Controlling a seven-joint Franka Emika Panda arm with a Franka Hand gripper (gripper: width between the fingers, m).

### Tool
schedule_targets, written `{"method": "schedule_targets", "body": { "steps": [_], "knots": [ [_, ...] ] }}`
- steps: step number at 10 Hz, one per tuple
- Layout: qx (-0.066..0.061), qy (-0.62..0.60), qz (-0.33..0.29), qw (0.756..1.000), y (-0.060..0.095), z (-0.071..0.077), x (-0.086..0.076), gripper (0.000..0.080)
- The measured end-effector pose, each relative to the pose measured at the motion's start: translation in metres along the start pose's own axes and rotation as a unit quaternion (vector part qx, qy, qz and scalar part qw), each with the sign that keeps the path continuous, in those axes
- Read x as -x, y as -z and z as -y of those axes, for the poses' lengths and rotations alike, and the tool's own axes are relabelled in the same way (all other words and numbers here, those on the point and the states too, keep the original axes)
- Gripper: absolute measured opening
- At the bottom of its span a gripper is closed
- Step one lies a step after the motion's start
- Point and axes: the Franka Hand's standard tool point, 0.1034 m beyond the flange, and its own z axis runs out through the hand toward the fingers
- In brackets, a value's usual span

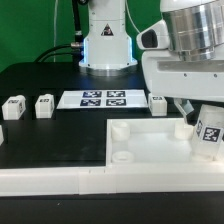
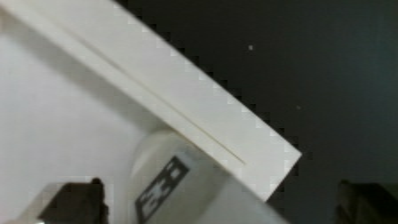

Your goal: Assemble one leg

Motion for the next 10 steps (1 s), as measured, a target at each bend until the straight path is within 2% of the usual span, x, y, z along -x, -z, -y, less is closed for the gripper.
{"method": "schedule_targets", "body": {
  "steps": [1,4,6,8,10],
  "knots": [
    [0.005,0.116,-0.013,0.993,0.0013,-0.0029,-0.0065,0.0649],
    [0.003,0.122,-0.020,0.992,0.0004,-0.0030,-0.0075,0.0637],
    [0.003,0.052,-0.016,0.999,-0.0005,-0.0064,-0.0071,0.0322],
    [-0.001,-0.063,-0.013,0.998,-0.0005,-0.0110,-0.0114,0.0307],
    [-0.006,-0.173,-0.010,0.985,-0.0009,-0.0122,-0.0122,0.0303]
  ]
}}
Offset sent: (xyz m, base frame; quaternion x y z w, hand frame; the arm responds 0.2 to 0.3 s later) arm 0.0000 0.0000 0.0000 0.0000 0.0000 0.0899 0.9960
